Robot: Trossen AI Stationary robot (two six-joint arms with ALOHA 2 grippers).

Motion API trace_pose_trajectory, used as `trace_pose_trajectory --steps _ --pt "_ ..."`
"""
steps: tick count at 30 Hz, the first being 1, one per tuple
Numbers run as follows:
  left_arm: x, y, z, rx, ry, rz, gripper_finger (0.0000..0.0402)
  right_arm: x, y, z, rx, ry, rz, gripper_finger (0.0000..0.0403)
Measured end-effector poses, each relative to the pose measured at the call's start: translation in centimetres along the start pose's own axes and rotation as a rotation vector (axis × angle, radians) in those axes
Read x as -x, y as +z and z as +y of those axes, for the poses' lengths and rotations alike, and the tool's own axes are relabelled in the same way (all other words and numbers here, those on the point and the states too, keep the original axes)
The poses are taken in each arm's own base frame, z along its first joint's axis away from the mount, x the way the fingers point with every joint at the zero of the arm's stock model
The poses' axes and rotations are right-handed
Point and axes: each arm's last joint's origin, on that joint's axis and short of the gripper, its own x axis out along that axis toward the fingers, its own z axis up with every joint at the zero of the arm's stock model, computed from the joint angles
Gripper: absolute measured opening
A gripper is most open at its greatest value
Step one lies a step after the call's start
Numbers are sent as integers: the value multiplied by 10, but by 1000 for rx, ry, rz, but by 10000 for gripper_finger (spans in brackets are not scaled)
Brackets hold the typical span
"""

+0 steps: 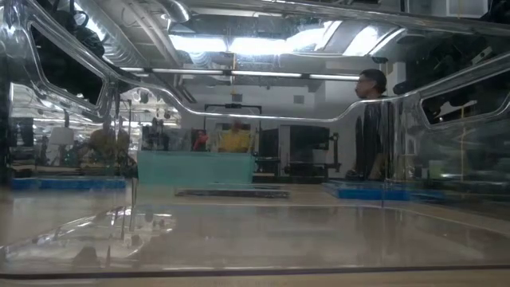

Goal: Pick & place jewel cases by type

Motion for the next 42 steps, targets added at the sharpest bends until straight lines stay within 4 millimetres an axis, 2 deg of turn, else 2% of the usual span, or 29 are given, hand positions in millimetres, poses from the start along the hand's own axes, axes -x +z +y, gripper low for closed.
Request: trace_pose_trajectory --steps 13,18,22,28,34,42 --pt "0 0 0 0 0 0 12 0 0 0 6 0 0 19" --pt "0 0 0 0 0 0 9 0 0 0 312 -3 -2 19" --pt "0 0 0 0 0 0 9 0 0 0 421 -3 -1 19" --pt "0 0 0 -25 1 0 12 0 2 0 406 -23 -19 19" --pt "0 0 0 -26 0 0 9 0 5 1 143 -12 -59 19" --pt "0 1 0 -27 14 -17 12 0 8 1 -30 0 -89 19"
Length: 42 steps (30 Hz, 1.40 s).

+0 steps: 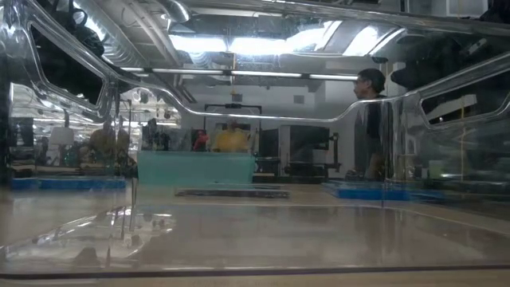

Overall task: Pick & place jewel cases by type
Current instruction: Put the top black CD case into the transparent bin

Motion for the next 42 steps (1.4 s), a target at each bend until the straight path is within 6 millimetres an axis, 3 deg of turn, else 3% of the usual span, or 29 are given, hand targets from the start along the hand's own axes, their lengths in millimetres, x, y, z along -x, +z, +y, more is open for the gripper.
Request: trace_pose_trajectory --steps 24,42 --pt "1 11 0 220 75 -162 12 0 4 0 10 -22 -51 19" --pt "1 11 0 223 84 -164 10 0 6 -2 -12 -88 -76 19"
